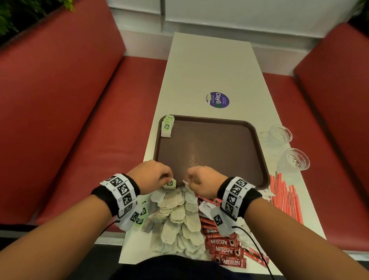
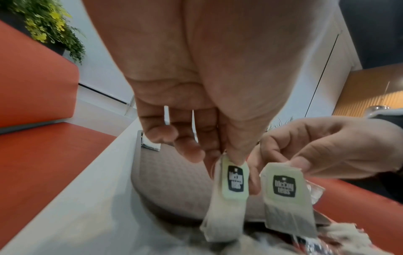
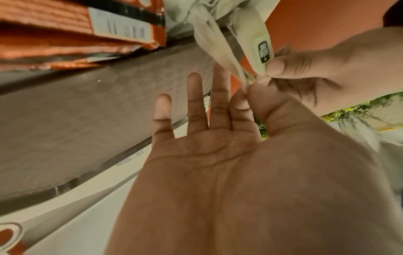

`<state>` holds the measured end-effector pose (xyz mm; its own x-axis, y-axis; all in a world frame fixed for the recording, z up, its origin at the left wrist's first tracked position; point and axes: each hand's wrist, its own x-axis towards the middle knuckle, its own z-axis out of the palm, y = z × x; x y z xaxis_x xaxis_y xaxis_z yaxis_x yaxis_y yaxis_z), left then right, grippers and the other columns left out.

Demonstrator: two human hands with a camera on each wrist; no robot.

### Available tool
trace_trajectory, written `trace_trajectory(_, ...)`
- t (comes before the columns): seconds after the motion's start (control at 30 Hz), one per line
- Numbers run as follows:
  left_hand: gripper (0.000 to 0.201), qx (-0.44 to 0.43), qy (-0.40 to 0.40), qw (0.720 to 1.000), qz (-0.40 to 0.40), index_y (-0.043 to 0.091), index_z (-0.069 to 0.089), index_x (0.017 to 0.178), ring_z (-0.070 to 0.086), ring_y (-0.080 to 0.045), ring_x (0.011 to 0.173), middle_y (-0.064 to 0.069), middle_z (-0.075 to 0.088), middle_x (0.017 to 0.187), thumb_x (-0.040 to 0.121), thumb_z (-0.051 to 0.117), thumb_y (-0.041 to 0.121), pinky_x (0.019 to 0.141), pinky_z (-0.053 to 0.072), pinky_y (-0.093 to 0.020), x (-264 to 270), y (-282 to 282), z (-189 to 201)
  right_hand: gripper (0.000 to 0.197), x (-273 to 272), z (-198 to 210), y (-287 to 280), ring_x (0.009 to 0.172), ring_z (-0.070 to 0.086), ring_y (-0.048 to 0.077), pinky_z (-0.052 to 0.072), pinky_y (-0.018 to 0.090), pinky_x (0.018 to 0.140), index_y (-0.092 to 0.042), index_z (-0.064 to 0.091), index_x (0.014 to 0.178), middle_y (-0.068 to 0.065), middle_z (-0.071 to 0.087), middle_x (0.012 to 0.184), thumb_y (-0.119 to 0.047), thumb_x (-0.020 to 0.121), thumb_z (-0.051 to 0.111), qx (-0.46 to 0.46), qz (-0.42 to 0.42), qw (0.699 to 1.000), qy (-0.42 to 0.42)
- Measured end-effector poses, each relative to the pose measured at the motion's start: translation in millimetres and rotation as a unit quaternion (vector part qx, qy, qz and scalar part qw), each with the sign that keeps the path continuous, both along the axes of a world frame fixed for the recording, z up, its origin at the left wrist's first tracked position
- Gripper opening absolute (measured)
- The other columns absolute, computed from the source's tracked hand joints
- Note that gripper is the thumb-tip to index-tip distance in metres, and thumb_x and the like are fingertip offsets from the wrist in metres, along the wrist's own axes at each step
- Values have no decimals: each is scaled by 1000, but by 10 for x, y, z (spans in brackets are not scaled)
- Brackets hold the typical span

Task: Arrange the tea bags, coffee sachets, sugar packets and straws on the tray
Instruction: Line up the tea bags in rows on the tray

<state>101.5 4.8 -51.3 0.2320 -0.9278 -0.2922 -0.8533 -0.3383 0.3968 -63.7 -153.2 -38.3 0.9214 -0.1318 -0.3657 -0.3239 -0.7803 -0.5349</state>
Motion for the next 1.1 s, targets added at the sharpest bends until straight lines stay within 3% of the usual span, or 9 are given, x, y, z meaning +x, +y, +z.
trace_trajectory(0.17, 11, -45, 12, 999, 16, 33, 69, 99, 60, -5, 75, 16, 66, 80, 95, 60, 37, 73, 52, -29, 24, -22, 104, 24, 49, 20, 27, 66, 54, 9, 44, 29, 63, -26, 41, 78, -14, 60, 80, -16, 99, 41, 93, -60, 994, 3)
trace_trajectory(0.23, 11, -53, 18, 998, 19, 32, 70, 99, 60, -4, 75, 17, 65, 79, 95, 61, 37, 73, 52, -29, 22, -23, 135, 19, 69, 21, 29, 69, 61, 17, 50, 37, 67, -21, 40, 81, -8, 70, 82, -15, 99, 38, 123, -83, 989, -9)
trace_trajectory(0.33, 12, -64, 19, 997, 25, 32, 70, 100, 57, 0, 71, 18, 63, 76, 96, 60, 36, 70, 49, -27, 32, -23, 188, 13, 97, 6, 13, 65, 53, 22, 51, 46, 70, -20, 37, 84, 3, 60, 74, -17, 97, 37, 131, -116, 984, -26)
trace_trajectory(0.43, 11, -81, 19, 996, 40, 31, 71, 100, 52, 3, 65, 19, 58, 69, 97, 60, 34, 64, 41, -22, 43, -27, 231, 3, 114, -4, -15, 68, 45, 18, 44, 41, 67, -17, 41, 95, 4, 51, 78, -20, 94, 42, 157, -122, 979, -38)
trace_trajectory(0.57, 10, -99, 30, 994, 41, 33, 70, 99, 54, 3, 66, 18, 60, 70, 96, 61, 36, 63, 41, -23, 31, -49, 259, 29, 171, -38, -38, 78, 62, 21, 53, 39, 73, -25, 46, 110, 0, 62, 89, -28, 86, 61, 132, -85, 987, -26)
trace_trajectory(0.67, 10, -113, 53, 991, 44, 35, 71, 99, 58, 0, 70, 16, 65, 74, 96, 61, 36, 66, 50, -27, 19, -82, 290, 26, 225, -78, -55, 87, 64, 20, 56, 40, 79, -25, 54, 105, -1, 65, 97, -33, 84, 67, 96, -62, 993, -41)
trace_trajectory(0.83, 9, -148, 70, 985, 46, 34, 72, 98, 57, 1, 68, 20, 64, 72, 95, 63, 34, 64, 45, -20, 26, -159, 349, 14, 291, -112, -115, 72, 56, 15, 48, 35, 67, -18, 59, 88, -4, 60, 78, -30, 92, 64, 65, -57, 993, -86)
trace_trajectory(0.93, 7, -174, 108, 975, 84, 32, 71, 95, 52, 1, 62, 26, 59, 67, 89, 72, 35, 59, 37, -12, 55, -185, 325, 15, 330, -113, -153, 73, 59, 15, 52, 38, 70, -18, 63, 89, -4, 63, 78, -33, 93, 65, 90, -79, 987, -108)
trace_trajectory(1.1, 13, -163, 153, 965, 135, 28, 73, 97, 53, 1, 62, 14, 63, 69, 85, 77, 33, 61, 40, -13, 155, -237, 175, 16, 429, -121, -166, 68, 60, 11, 54, 38, 66, -20, 65, 97, -1, 67, 79, -35, 93, 67, 146, -134, 969, -145)
